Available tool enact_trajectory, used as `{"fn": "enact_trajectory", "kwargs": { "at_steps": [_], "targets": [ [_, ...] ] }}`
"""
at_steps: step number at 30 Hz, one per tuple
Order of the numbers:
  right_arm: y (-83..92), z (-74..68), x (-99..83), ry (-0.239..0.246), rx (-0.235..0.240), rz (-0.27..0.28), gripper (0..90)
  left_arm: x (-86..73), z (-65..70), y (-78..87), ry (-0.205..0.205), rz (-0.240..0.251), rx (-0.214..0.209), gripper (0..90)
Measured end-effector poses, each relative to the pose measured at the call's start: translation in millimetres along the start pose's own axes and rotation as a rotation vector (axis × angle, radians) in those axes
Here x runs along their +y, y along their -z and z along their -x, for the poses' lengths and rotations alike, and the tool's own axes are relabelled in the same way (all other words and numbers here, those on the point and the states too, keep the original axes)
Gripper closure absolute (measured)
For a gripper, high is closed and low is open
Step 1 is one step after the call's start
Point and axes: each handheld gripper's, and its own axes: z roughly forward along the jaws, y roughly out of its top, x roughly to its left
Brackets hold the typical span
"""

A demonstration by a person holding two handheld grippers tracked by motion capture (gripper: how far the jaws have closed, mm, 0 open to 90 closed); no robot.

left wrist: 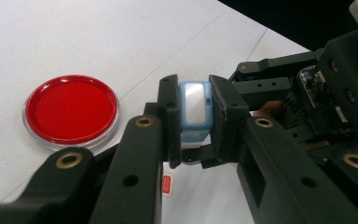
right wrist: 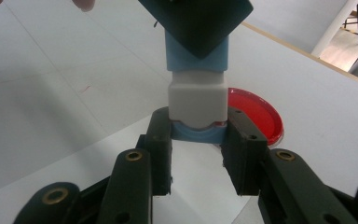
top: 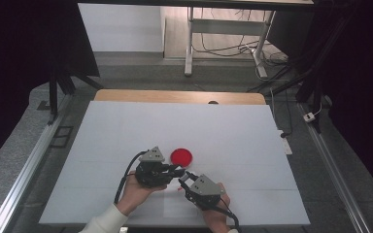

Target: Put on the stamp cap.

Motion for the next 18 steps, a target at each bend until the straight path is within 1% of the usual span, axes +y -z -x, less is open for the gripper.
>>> {"fn": "enact_trajectory", "kwargs": {
  "at_steps": [6,12,14,16,18],
  "targets": [
    [0.6,-0.6,0.1,0.016,-0.008,-0.005,64.3,-0.2,0.5,-0.5,0.0,-0.004,0.0,75.9],
    [0.4,-2.2,0.6,0.044,-0.015,-0.015,64.4,-1.0,0.9,-2.6,-0.002,-0.016,0.001,76.0],
    [0.3,-2.2,0.8,0.046,-0.013,-0.017,64.4,-1.2,0.4,-3.1,0.0,-0.021,-0.003,76.1],
    [0.3,-2.3,1.4,0.033,-0.006,-0.022,64.4,-1.3,0.0,-3.3,0.004,-0.023,-0.007,76.1],
    [0.7,-2.9,2.2,0.047,-0.011,-0.027,64.5,-1.4,-0.2,-3.6,0.005,-0.026,-0.01,76.1]
  ]
}}
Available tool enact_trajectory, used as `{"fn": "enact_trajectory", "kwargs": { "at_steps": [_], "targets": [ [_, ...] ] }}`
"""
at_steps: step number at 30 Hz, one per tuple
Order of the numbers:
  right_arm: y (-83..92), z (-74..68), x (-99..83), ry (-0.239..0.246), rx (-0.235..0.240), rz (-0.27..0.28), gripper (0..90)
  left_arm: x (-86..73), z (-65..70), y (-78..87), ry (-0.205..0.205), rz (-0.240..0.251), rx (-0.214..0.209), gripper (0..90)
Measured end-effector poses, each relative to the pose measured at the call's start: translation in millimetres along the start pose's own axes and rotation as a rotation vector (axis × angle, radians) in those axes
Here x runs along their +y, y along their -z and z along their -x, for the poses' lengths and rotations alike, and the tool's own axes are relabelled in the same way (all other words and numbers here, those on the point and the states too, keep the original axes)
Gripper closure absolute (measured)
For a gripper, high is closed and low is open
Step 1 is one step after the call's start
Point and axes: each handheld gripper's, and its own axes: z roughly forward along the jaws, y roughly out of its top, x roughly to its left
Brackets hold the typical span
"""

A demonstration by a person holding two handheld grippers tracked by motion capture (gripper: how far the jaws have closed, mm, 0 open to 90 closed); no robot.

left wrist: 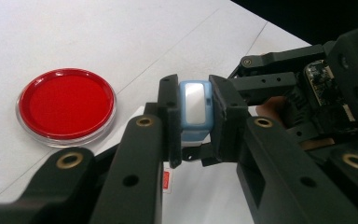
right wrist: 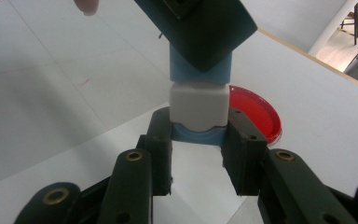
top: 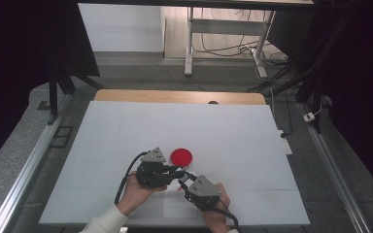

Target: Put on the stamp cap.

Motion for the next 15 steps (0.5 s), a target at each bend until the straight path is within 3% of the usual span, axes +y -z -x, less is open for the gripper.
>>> {"fn": "enact_trajectory", "kwargs": {
  "at_steps": [3,15],
  "targets": [
    [0.6,-0.3,0.9,0.015,-0.004,-0.002,64.5,-0.2,-0.3,-0.6,0.001,-0.004,-0.003,76.1],
    [0.6,0.2,-2.3,0.001,0.008,0.004,64.3,-2.9,0.7,-4.2,0.017,-0.003,-0.001,76.3]
  ]
}}
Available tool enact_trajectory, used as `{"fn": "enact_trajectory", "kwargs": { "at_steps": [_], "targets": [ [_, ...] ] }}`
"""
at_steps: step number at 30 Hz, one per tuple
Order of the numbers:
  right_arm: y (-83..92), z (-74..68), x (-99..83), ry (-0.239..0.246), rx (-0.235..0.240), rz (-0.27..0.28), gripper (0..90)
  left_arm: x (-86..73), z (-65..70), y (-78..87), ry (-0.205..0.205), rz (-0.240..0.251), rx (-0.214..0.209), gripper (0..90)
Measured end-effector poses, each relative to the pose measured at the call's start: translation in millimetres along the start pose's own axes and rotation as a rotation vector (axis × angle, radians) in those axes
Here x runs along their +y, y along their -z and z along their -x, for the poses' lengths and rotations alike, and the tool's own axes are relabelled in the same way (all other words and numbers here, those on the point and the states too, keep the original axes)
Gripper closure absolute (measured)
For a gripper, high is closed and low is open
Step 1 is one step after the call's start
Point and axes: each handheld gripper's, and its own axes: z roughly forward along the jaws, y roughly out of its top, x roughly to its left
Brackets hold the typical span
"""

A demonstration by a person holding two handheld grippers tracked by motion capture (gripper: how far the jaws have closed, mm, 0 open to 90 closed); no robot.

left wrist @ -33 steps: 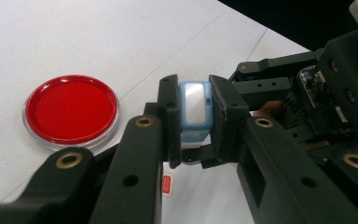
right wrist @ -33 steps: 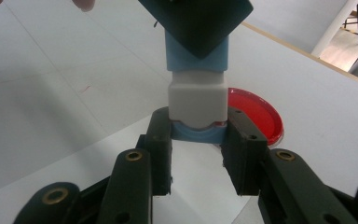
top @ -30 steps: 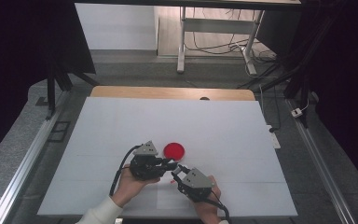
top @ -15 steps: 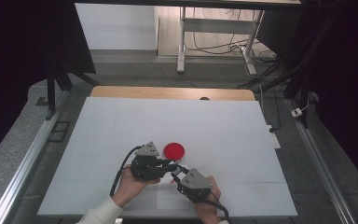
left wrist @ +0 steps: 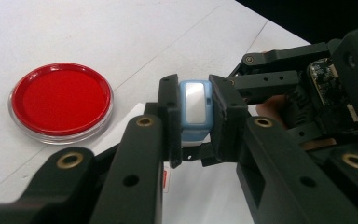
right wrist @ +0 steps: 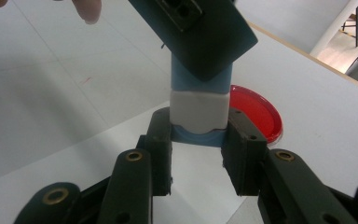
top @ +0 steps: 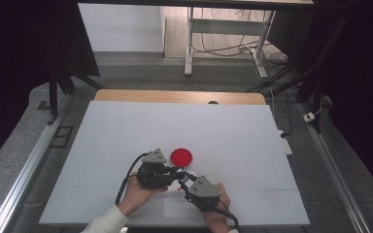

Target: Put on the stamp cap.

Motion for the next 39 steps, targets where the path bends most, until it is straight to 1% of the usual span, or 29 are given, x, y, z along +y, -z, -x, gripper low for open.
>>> {"fn": "enact_trajectory", "kwargs": {
  "at_steps": [3,4,8,12,14,15,21,34,39],
  "targets": [
    [0.0,0.0,-0.2,0.023,0.002,-0.006,64.2,-0.1,-0.1,-0.4,0.002,-0.001,-0.004,76.2],
    [0.8,0.0,0.1,0.033,-0.007,-0.011,64.2,0.1,-0.5,0.1,0.004,0.001,-0.009,76.2],
    [2.0,0.4,1.3,0.035,-0.001,0.003,64.2,0.5,-1.0,1.6,0.008,0.006,-0.017,76.2],
    [1.3,1.9,0.4,0.049,0.004,-0.013,64.1,0.8,-1.0,2.0,0.003,0.008,-0.01,76.0],
    [0.6,3.9,-0.9,0.029,0.022,-0.018,63.9,1.0,-1.4,2.1,0.003,0.007,-0.008,76.0],
    [0.5,4.3,-0.7,0.027,0.024,-0.02,63.9,1.0,-1.4,2.0,0.003,0.008,-0.007,76.0],
    [0.7,5.0,-0.3,0.022,0.029,-0.015,63.8,1.3,-0.9,2.8,0.002,0.015,-0.006,75.9],
    [0.3,6.4,-1.2,0.016,0.039,-0.017,62.9,1.2,-1.3,2.5,-0.004,0.012,-0.004,75.8],
    [-0.4,7.4,-1.8,0.0,0.049,-0.017,61.0,1.1,-1.4,2.1,-0.006,0.009,-0.003,75.8]
  ]
}}
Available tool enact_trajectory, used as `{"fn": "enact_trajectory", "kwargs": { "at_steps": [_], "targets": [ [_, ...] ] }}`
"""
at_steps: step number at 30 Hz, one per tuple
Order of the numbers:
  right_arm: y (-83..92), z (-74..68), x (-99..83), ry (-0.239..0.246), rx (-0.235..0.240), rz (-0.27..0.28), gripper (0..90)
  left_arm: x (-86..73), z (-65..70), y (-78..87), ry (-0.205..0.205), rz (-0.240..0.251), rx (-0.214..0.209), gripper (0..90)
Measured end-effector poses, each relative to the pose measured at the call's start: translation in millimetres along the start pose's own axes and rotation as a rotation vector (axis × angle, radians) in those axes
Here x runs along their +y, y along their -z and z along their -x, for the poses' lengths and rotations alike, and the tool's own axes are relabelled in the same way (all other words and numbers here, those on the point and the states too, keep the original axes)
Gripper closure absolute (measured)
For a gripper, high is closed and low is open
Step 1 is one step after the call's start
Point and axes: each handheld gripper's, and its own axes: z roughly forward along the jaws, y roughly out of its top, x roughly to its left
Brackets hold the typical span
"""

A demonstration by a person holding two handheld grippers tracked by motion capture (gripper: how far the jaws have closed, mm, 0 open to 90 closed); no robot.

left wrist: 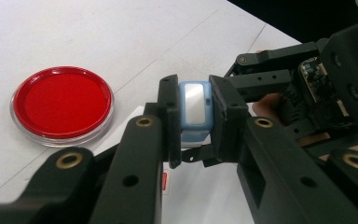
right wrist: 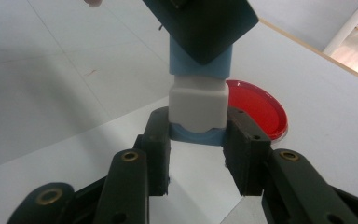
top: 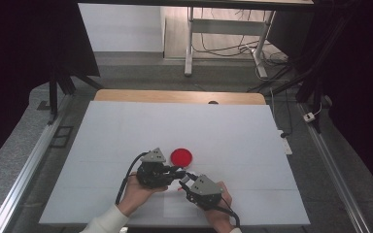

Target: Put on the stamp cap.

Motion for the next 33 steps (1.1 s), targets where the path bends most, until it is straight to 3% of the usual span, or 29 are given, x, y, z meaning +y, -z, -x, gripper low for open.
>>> {"fn": "enact_trajectory", "kwargs": {
  "at_steps": [20,25,33],
  "targets": [
    [3.1,3.8,-0.8,-0.029,0.058,-0.013,49.5,0.1,-2.4,1.4,-0.004,0.004,0.008,75.8],
    [7.4,15.5,-6.9,-0.081,0.052,-0.035,46.3,0.6,-8.3,6.3,0.009,0.019,0.012,75.8],
    [25.4,34.0,-16.5,-0.121,0.01,-0.035,45.1,0.6,-12.9,11.5,0.015,0.031,0.011,75.8]
  ]
}}
